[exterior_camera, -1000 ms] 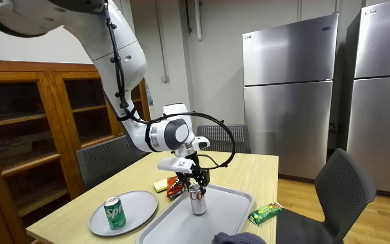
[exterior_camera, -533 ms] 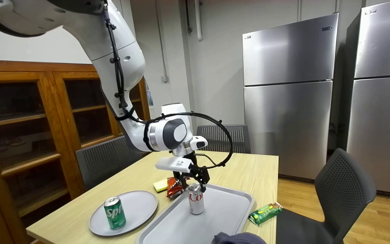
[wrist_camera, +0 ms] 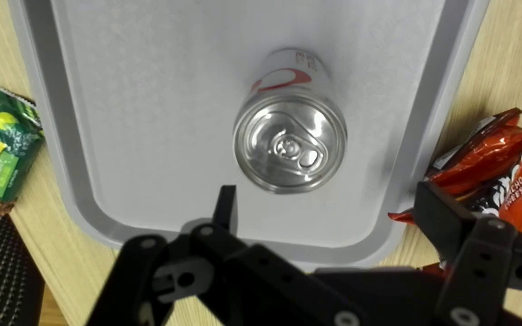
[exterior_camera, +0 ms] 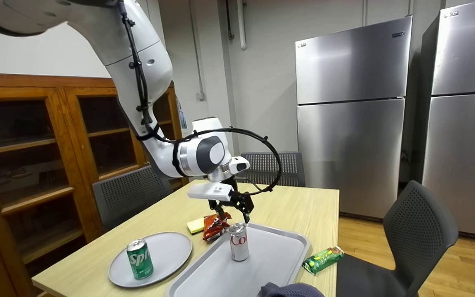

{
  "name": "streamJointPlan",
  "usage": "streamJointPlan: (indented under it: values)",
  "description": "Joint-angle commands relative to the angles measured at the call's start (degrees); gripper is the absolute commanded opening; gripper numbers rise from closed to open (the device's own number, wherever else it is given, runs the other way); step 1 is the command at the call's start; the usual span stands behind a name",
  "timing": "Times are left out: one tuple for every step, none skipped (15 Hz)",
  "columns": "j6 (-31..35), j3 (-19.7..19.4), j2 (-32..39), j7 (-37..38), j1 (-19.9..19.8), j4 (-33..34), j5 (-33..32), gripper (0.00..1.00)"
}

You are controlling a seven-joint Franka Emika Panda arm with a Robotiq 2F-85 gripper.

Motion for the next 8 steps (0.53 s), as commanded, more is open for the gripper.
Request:
streamJointPlan:
  values:
    - [0.6, 0.3, -5.6, -0.1, 0.5, -3.6, -2.5, 1.00]
    - [0.6, 0.7, -6.6, -0.4, 0.6, -4.1, -2.9, 1.00]
    - [0.5, 1.0, -7.6, -0.5, 0.6, -4.6, -3.2, 1.00]
    - [0.5, 1.8, -8.7, -1.0, 0.5, -5.3, -3.1, 1.00]
    - [0.5, 2.6, -9.6, -1.4, 0.4, -5.9, -2.9, 1.00]
    - [0.6, 3.6, -10.5, -2.0, 0.3, -6.6, -2.6, 1.00]
    - [0.7, 5.0, -11.5, -2.8, 0.1, -7.4, -2.1, 1.00]
    - [0.8, 6.0, -12.3, -3.3, 0.1, -8.2, -1.8, 1.00]
